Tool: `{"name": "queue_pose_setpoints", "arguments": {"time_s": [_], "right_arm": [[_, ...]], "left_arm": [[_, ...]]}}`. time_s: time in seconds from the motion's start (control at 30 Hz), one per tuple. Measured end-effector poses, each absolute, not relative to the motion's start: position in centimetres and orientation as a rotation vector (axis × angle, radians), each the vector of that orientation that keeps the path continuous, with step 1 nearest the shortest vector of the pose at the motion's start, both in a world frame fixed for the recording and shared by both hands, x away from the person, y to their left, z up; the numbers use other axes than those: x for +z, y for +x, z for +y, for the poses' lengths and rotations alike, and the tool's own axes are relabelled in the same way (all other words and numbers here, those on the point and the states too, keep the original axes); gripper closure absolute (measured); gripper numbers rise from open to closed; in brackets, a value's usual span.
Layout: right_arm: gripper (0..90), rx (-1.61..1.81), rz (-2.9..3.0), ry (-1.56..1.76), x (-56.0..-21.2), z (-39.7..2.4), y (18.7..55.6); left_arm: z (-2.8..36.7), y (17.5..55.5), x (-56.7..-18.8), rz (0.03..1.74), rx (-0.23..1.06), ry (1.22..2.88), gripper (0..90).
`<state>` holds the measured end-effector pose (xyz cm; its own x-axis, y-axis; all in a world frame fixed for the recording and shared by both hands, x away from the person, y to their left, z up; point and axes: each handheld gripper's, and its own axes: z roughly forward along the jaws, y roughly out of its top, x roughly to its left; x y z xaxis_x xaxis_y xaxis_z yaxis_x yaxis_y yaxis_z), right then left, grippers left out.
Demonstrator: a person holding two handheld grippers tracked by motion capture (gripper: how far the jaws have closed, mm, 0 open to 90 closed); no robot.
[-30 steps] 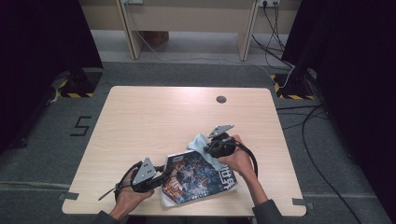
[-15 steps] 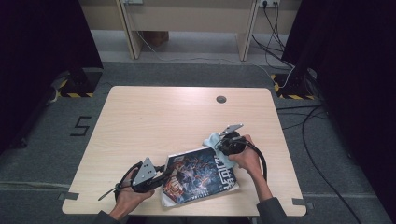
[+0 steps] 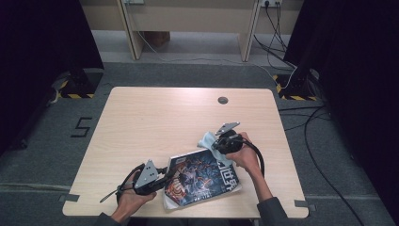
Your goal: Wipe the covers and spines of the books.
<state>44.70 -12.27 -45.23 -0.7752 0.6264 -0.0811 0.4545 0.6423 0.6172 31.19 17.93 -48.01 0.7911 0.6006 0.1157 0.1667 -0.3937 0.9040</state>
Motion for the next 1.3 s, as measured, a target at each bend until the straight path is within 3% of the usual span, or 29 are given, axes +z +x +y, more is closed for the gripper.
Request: {"name": "queue_pose_setpoints", "arguments": {"time_s": [0.23, 0.67, 1.3], "right_arm": [[80.6, 0.803, 2.536, 1.003, -47.1, -14.9, 46.3], [80.9, 0.760, 2.528, 1.022, -47.6, -15.0, 47.1], [80.6, 1.027, 2.609, 0.708, -42.9, -10.0, 43.8]], "left_arm": [[17.9, 31.2, -47.9, 0.567, 0.533, 1.953, 78.7], [17.8, 31.2, -47.9, 0.564, 0.538, 1.955, 78.5], [17.9, 31.1, -47.8, 0.553, 0.546, 1.950, 78.5]]}}
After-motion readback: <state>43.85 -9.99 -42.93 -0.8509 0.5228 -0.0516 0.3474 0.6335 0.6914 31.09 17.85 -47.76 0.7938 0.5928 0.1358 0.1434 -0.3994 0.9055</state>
